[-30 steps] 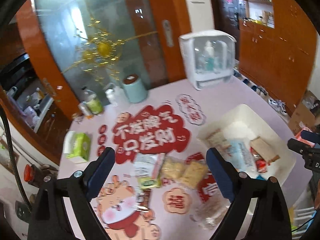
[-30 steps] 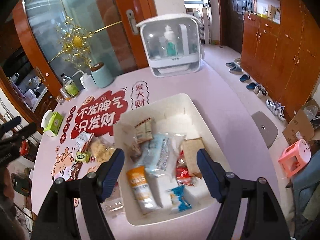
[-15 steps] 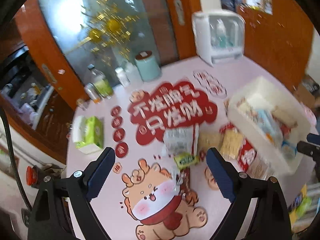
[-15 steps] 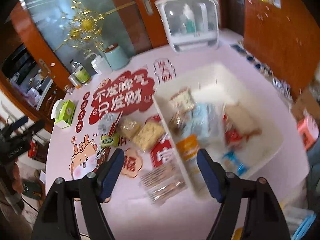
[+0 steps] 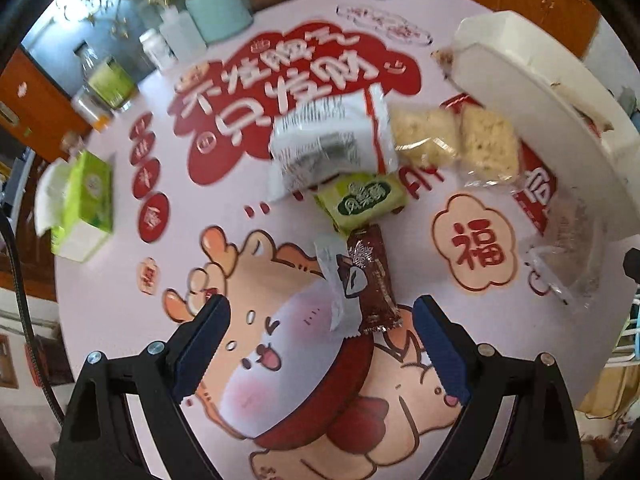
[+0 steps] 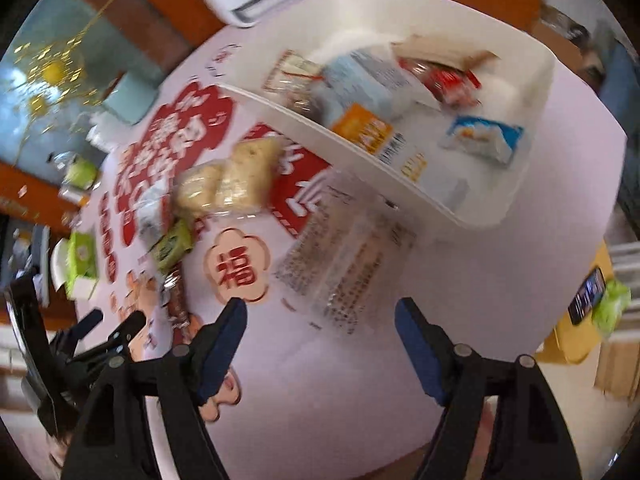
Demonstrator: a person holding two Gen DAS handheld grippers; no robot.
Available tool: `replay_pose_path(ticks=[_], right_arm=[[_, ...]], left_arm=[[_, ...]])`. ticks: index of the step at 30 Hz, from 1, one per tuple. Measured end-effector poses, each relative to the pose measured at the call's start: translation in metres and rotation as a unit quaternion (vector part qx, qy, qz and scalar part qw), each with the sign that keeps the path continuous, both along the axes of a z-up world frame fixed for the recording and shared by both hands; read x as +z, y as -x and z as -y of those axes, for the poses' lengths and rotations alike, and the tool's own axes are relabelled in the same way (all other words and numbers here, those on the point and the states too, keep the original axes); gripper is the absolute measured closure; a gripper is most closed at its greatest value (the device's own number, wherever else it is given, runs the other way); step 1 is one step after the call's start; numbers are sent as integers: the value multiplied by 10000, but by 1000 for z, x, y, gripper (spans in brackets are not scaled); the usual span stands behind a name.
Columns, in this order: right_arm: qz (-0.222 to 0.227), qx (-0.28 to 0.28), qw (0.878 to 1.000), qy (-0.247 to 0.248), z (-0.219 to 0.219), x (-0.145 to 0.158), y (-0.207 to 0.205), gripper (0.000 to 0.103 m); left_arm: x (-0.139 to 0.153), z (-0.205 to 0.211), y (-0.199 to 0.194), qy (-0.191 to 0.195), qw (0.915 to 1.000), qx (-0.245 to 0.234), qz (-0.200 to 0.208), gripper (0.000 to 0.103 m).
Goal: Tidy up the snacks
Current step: 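Grasp the brown chocolate pack with the left tool while the right grasps the clear bread bag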
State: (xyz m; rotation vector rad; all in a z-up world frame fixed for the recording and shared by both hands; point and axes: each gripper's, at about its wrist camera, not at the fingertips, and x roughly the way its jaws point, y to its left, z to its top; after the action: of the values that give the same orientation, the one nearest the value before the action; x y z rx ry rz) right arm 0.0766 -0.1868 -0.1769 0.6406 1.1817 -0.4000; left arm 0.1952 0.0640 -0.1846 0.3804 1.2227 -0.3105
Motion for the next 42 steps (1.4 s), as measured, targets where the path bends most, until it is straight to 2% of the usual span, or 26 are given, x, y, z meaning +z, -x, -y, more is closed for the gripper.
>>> replay_pose_path(ticks=[7, 13, 16, 18, 20, 21, 24, 27, 32, 38, 42], right_arm=[[-79, -778, 9966, 243, 9, -24, -16, 16], [-404, -916, 9938, 483, 9, -46, -39, 16], [-570, -982, 9927, 405, 9, -59, -43, 16], [-598, -1063, 9921, 278, 10, -65, -43, 16], [-585, -1116, 9918, 222, 11, -67, -41, 16], [-568, -1108, 9920, 218, 11, -68, -40, 20], [-557, -900, 9939, 325, 5, -65, -41, 26], [-582, -660, 9955, 356, 0, -63, -40, 29], [-682, -183, 9974, 145, -17, -60, -35, 31], [-695, 616, 9953, -275, -45, -50, -31, 31], [-334, 1201, 9921, -106, -62, -20, -33, 31]], left_arm=[[-29, 4, -18, 122, 9994, 195, -241, 11], [-43, 11, -29, 221, 9986, 271, -399, 11], [-51, 12, -32, 207, 9979, 376, -490, 23], [-56, 10, -34, 325, 9964, 472, -624, 40], [-55, 8, -34, 426, 9953, 546, -679, 48], [-55, 7, -34, 439, 9953, 545, -668, 56], [-54, 6, -29, 465, 9955, 520, -648, 65], [-54, 1, -21, 528, 9948, 568, -659, 68], [-50, -10, 1, 725, 9918, 711, -772, 70], [-19, -15, 30, 887, 9920, 714, -541, 70], [7, -13, 44, 970, 9925, 682, -300, 70]])
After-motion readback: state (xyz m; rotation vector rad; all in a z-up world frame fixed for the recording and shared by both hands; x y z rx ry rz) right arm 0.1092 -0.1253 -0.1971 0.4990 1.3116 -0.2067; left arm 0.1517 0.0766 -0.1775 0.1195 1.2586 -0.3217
